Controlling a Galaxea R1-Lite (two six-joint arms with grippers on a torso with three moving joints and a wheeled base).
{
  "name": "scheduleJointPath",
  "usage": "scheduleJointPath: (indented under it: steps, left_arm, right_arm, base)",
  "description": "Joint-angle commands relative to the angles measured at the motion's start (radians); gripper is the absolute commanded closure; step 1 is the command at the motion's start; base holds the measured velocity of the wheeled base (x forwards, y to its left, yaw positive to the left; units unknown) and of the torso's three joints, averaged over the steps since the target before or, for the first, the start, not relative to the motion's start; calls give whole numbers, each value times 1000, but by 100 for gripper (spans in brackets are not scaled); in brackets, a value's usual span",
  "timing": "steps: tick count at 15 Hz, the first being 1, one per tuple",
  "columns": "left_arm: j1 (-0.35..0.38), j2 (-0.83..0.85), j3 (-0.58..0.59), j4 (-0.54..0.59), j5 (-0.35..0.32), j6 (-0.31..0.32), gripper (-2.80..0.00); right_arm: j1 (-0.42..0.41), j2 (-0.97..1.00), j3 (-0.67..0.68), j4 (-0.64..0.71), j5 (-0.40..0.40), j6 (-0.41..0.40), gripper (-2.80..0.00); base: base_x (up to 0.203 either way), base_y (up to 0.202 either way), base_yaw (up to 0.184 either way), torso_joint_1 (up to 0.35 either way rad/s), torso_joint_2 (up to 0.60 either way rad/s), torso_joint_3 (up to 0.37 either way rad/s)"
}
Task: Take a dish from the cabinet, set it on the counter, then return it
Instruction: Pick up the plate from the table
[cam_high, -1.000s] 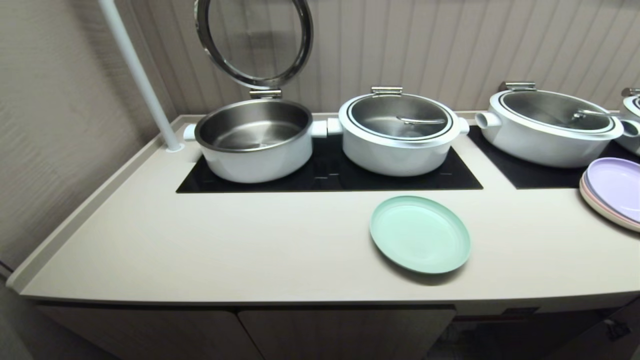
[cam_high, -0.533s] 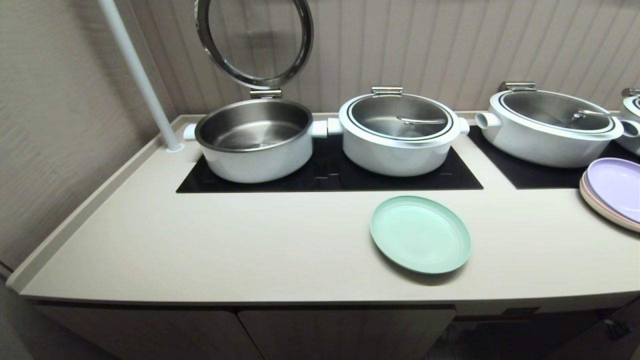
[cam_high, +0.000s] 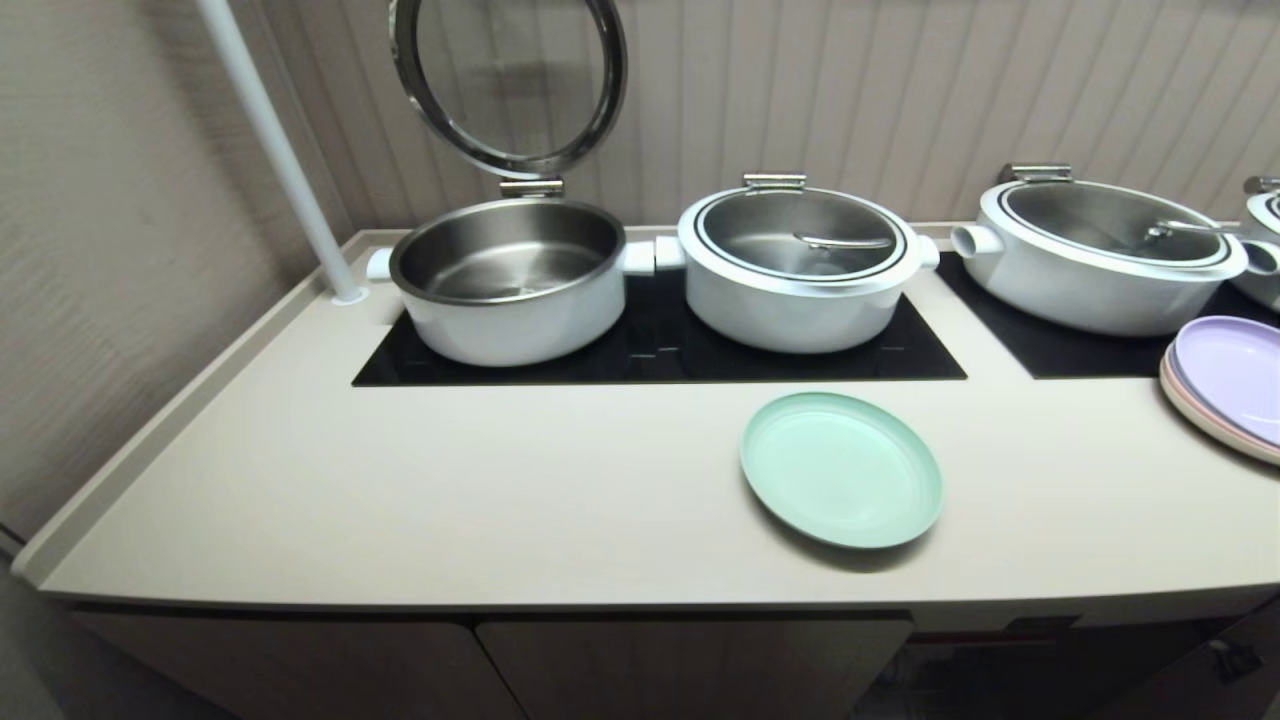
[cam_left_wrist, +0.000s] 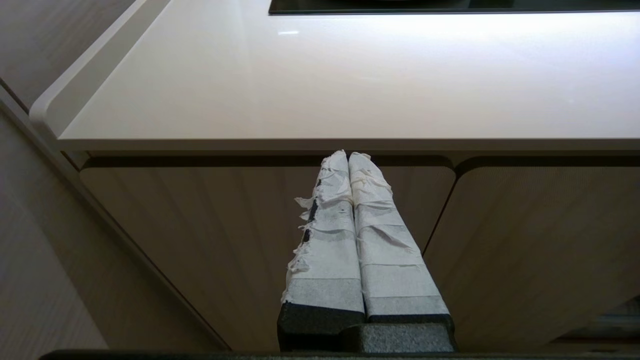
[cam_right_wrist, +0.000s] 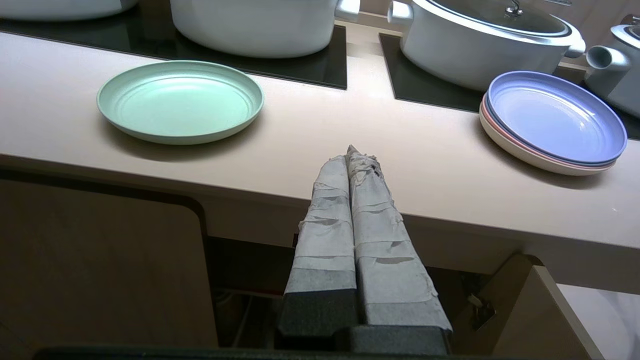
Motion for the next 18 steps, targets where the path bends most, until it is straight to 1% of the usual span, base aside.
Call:
scheduleJointPath:
  steps: [1,5,11,18]
  left_arm:
    - [0,0,0,0,1,-1,0]
    - [0,0,0,0,1,-1,0]
    - [0,0,0,0,1,-1,0]
    - [0,0,0,0,1,-1,0]
  right_arm:
    - [0,56,-32,-1,1,-1,0]
    - [2,163,-98,-4,0,-1,0]
    - [2,381,-230,-9,0,-1,0]
    - [9,759,-402,-11,8,2,0]
  base:
    - [0,0,0,0,0,0]
    - [0,0,0,0,0,0]
    - [0,0,0,0,0,0]
    - [0,0,0,0,0,0]
